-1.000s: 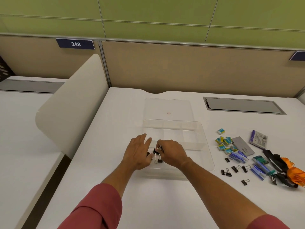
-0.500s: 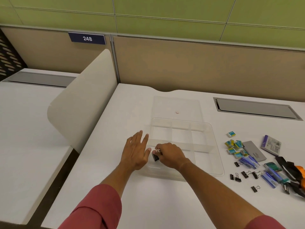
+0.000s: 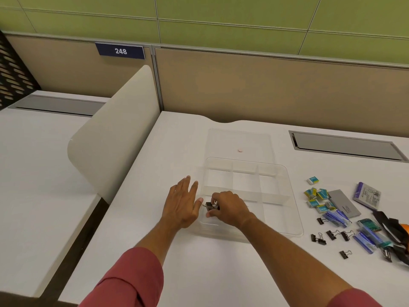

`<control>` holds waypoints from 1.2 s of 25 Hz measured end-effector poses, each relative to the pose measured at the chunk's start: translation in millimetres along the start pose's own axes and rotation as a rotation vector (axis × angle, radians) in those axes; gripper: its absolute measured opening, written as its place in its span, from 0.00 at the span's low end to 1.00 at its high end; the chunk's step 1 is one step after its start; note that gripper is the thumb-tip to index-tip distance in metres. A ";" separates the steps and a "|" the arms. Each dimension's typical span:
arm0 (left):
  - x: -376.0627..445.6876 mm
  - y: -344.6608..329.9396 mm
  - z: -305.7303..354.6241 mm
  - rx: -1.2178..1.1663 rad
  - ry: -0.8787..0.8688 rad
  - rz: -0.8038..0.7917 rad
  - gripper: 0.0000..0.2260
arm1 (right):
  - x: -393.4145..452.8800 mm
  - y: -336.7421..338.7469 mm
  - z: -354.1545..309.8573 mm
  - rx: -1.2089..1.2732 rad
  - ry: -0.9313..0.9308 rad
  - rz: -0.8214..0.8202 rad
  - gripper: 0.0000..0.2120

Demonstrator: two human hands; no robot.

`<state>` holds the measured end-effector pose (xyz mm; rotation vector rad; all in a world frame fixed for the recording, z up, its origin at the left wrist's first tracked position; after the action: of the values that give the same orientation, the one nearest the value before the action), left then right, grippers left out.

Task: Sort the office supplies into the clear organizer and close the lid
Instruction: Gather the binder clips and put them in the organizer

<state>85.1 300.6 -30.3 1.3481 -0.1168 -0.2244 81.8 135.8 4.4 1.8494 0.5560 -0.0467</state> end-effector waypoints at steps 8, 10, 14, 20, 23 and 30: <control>-3.4 1.7 1.8 -0.003 0.000 0.002 0.30 | -5.1 2.2 -1.2 0.087 -0.006 0.057 0.12; -5.0 3.4 3.5 0.005 -0.005 0.010 0.30 | -6.2 3.9 -0.6 0.132 -0.019 0.055 0.11; -8.5 7.0 6.5 0.018 -0.016 0.024 0.30 | -12.2 5.9 -0.4 0.170 -0.010 0.109 0.17; -9.5 10.5 19.6 0.017 -0.048 0.028 0.33 | -32.7 7.3 21.6 0.037 0.021 0.196 0.32; -8.8 9.7 31.1 0.019 -0.073 0.025 0.35 | -46.8 8.2 39.8 -0.049 -0.012 0.226 0.37; -4.3 0.5 77.5 0.052 -0.181 -0.007 0.37 | -88.4 8.6 81.2 -0.138 -0.127 0.269 0.41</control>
<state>64.5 227.9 -12.6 1.3782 -0.2716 -0.3518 26.1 29.2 10.0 1.7576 0.2145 0.0523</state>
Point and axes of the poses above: each hand's wrist, its own x-axis towards the middle knuckle, its own y-axis out of the back of the hand, z = x × y, the point moved 3 cm from there along x, towards the middle knuckle, and after that the axes turned 6 degrees about -z, right-handed, at the moved point
